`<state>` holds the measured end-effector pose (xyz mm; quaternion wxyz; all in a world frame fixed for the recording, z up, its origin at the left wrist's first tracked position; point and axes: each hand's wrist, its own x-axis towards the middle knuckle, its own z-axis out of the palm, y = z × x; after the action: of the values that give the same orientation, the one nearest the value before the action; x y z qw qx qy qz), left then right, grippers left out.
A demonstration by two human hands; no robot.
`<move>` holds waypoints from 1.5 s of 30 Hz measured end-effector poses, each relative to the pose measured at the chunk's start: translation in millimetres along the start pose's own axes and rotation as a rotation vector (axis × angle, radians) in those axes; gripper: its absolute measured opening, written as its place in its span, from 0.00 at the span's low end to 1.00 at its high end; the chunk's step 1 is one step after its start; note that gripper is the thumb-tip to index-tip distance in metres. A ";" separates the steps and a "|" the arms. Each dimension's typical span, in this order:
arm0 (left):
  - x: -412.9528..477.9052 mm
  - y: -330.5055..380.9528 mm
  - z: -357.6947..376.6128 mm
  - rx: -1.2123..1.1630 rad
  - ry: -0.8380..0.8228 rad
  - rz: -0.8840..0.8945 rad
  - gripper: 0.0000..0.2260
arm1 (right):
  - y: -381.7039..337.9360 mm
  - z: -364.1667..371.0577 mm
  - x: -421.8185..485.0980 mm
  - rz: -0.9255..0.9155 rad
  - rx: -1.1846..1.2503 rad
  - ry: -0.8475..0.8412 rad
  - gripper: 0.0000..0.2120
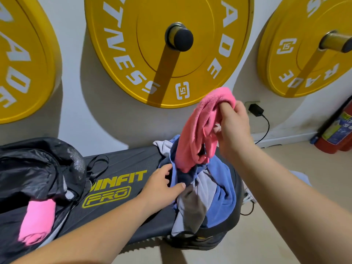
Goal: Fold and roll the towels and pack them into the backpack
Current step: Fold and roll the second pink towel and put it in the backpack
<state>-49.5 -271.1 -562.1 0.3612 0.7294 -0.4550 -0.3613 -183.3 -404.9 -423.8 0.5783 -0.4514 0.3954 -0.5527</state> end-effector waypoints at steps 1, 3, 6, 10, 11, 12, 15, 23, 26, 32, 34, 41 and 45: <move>-3.2 5.3 -5.8 -0.019 0.028 0.008 0.37 | -6.4 5.5 -3.5 -0.021 0.007 -0.022 0.06; -10.2 19.4 -16.8 -0.072 0.102 0.045 0.38 | -14.0 14.7 -12.8 -0.045 -0.028 -0.058 0.05; -30.6 50.5 -41.7 -0.215 0.170 0.142 0.30 | -24.9 29.8 -31.1 -0.022 -0.058 -0.088 0.06; -67.3 76.6 -86.8 -0.224 0.235 0.257 0.11 | -43.7 66.8 -63.5 0.012 -0.079 -0.243 0.05; -78.8 80.0 -99.0 -0.222 0.259 0.254 0.07 | -48.2 77.7 -73.5 0.023 -0.080 -0.305 0.04; -89.9 81.6 -110.6 -0.223 0.287 0.246 0.04 | -51.6 88.5 -84.2 0.042 -0.085 -0.362 0.04; -125.6 86.1 -146.9 -0.224 0.395 0.202 0.03 | -59.5 121.0 -119.3 0.113 -0.119 -0.533 0.04; -181.1 59.9 -206.1 -0.222 0.335 0.134 0.05 | -52.6 153.7 -178.2 -0.038 -0.320 -0.514 0.20; -186.7 48.6 -210.9 -0.380 0.310 0.116 0.07 | -52.4 139.8 -177.3 0.050 -0.437 -0.441 0.16; -170.0 18.7 -213.0 -0.248 0.402 0.113 0.09 | -35.0 110.7 -177.1 0.156 -0.762 -0.434 0.07; -169.6 21.2 -216.0 -0.172 0.388 0.174 0.04 | -28.3 105.7 -181.6 0.149 -0.809 -0.469 0.09; -169.0 27.8 -215.6 -0.129 0.139 0.249 0.03 | -8.5 113.1 -202.0 0.059 -0.635 -0.692 0.22; -168.7 26.2 -214.0 -0.160 0.126 0.291 0.05 | -6.5 117.0 -202.3 0.170 -0.451 -0.931 0.18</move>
<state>68.2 -81.2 -404.0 0.4943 0.6461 -0.5021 -0.2935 -88.7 -193.2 -393.3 0.6243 -0.7288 0.2407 -0.1458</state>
